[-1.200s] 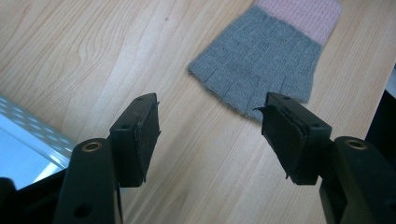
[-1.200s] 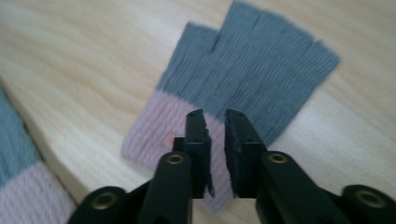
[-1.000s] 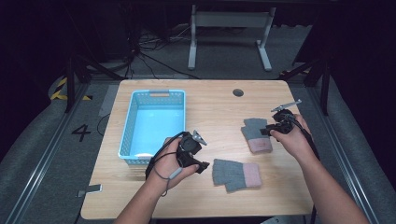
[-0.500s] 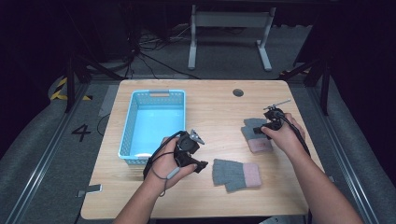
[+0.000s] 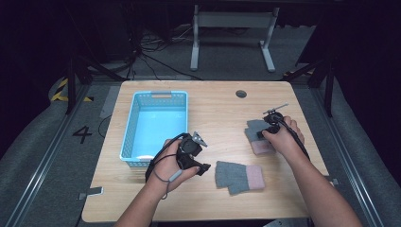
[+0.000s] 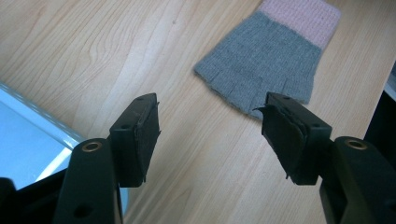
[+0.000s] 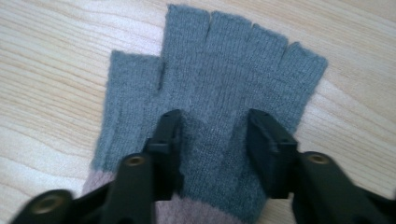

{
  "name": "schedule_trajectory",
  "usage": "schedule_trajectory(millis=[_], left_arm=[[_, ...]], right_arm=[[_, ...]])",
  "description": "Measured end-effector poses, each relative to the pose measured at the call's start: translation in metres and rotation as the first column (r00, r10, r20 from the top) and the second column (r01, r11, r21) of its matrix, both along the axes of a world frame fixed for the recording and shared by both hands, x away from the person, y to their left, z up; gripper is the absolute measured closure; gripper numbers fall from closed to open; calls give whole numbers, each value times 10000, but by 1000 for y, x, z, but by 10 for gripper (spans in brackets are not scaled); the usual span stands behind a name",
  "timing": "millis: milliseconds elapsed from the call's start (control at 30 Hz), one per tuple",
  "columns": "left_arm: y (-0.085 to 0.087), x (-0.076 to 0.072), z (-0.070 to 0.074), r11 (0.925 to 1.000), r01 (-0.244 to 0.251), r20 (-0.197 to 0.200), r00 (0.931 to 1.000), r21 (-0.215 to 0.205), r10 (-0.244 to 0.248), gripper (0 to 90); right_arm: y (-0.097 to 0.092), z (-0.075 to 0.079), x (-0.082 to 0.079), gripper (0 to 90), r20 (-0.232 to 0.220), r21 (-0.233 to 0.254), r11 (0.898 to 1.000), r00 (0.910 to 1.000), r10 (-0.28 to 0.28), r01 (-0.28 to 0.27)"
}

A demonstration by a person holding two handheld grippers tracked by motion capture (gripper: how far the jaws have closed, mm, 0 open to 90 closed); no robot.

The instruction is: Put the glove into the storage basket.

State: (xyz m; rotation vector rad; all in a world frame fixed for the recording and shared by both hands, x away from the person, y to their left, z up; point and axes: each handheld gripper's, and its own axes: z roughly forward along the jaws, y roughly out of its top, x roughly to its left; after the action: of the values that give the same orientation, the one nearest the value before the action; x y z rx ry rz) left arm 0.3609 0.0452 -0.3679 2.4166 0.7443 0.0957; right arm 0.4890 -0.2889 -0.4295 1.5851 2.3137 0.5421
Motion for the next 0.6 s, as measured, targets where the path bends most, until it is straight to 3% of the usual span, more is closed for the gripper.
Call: schedule_trajectory(millis=[67,167,600], left_arm=[[0,0,0,10000,-16,2,10000,-7,16,373],[1,0,0,10000,-23,4,10000,-11,23,374],[2,-1,2,10000,-35,54,10000,-12,35,373]], right_arm=[[0,1,0,760,-156,58,9999,9998,98,-97],[-1,2,1,805,-256,205,9995,9994,251,-246],[-11,32,-9,813,429,662,9959,9974,586,-614]])
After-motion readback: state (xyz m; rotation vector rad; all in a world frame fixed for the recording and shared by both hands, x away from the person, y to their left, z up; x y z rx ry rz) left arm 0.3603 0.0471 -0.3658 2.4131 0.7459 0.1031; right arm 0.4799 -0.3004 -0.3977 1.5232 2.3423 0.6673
